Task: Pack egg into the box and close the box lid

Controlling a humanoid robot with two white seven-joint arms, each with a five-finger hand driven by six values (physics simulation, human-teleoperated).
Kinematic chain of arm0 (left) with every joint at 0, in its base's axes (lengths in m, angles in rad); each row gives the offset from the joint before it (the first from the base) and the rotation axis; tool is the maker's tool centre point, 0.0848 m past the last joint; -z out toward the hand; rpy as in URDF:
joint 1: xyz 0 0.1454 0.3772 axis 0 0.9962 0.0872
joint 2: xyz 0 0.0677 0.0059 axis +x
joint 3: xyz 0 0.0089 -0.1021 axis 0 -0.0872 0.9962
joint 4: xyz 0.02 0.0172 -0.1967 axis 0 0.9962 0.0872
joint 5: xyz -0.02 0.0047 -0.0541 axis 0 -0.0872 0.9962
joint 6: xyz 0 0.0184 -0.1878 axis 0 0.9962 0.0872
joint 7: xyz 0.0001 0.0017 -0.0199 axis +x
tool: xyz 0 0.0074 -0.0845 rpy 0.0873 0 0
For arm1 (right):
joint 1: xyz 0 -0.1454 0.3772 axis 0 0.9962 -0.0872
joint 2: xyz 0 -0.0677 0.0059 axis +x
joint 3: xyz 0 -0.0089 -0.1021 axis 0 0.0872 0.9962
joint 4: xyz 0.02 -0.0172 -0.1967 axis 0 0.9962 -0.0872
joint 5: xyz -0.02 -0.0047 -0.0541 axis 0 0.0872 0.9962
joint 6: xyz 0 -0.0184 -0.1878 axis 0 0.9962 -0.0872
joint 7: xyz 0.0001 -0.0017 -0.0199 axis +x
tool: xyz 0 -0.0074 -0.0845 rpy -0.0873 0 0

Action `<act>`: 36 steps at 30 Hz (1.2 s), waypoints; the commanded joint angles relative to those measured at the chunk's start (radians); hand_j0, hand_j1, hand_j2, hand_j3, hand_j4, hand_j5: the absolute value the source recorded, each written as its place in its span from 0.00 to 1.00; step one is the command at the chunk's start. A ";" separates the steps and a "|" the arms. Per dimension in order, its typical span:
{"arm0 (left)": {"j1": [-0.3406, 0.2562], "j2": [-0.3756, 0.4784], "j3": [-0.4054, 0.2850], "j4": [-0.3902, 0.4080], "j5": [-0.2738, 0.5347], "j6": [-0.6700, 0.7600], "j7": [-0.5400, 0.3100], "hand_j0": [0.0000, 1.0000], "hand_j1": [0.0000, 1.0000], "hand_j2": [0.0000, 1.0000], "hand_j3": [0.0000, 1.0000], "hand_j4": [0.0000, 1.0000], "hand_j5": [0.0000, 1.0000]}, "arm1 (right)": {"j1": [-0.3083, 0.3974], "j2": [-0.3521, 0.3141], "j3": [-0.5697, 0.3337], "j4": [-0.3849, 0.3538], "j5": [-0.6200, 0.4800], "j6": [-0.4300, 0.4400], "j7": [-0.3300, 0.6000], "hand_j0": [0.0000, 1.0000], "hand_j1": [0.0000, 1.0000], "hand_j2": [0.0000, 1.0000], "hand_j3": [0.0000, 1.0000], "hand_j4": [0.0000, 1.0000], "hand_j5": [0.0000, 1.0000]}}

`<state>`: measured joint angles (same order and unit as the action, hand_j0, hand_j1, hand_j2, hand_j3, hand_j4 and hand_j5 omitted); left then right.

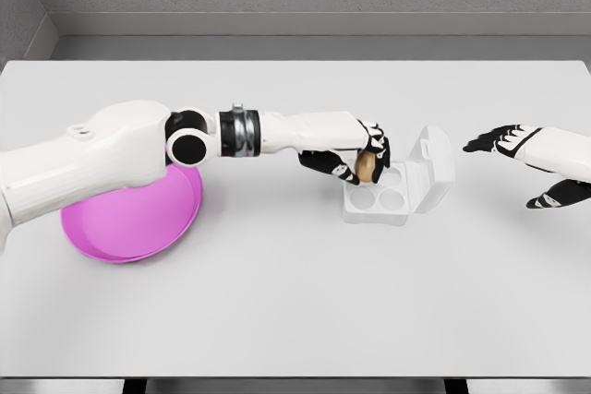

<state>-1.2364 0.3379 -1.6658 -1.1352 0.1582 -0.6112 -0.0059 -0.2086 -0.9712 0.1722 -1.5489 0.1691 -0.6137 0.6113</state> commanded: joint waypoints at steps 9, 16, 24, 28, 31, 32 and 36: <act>0.006 0.004 0.000 -0.023 0.000 0.000 0.001 0.38 0.38 0.38 0.38 0.38 0.38 | 0.000 -0.001 0.000 0.000 -0.006 0.003 0.000 1.00 1.00 1.00 1.00 1.00 1.00; 0.009 0.006 0.000 -0.025 0.000 0.000 0.001 0.41 0.41 0.41 0.41 0.41 0.41 | 0.000 -0.001 0.001 0.000 -0.006 0.003 0.000 1.00 1.00 1.00 1.00 1.00 1.00; 0.021 0.000 0.000 0.009 -0.005 0.000 0.001 0.41 0.41 0.41 0.41 0.41 0.41 | -0.002 0.017 0.001 0.000 0.013 0.003 0.000 1.00 1.00 1.00 1.00 1.00 1.00; 0.023 -0.020 0.000 0.040 -0.005 0.000 0.001 0.40 0.40 0.40 0.40 0.40 0.40 | 0.000 0.017 0.001 0.000 0.013 0.003 0.000 1.00 1.00 1.00 1.00 1.00 1.00; 0.026 -0.040 0.000 0.064 -0.005 0.000 0.001 0.40 0.40 0.40 0.40 0.40 0.40 | 0.000 0.017 0.001 0.000 0.013 0.003 0.000 1.00 1.00 1.00 1.00 1.00 1.00; 0.028 -0.046 0.000 0.072 -0.005 0.000 0.001 0.40 0.40 0.40 0.40 0.40 0.40 | 0.000 0.017 0.001 0.000 0.013 0.003 0.000 1.00 1.00 1.00 1.00 1.00 1.00; 0.029 -0.051 0.000 0.081 -0.009 0.000 0.001 0.40 0.40 0.40 0.40 0.40 0.40 | 0.000 0.017 0.000 0.000 0.013 0.003 0.000 1.00 1.00 1.00 1.00 1.00 1.00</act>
<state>-1.2072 0.2922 -1.6678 -1.0614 0.1445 -0.6113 -0.0055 -0.2086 -0.9529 0.1730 -1.5490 0.1891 -0.6137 0.6113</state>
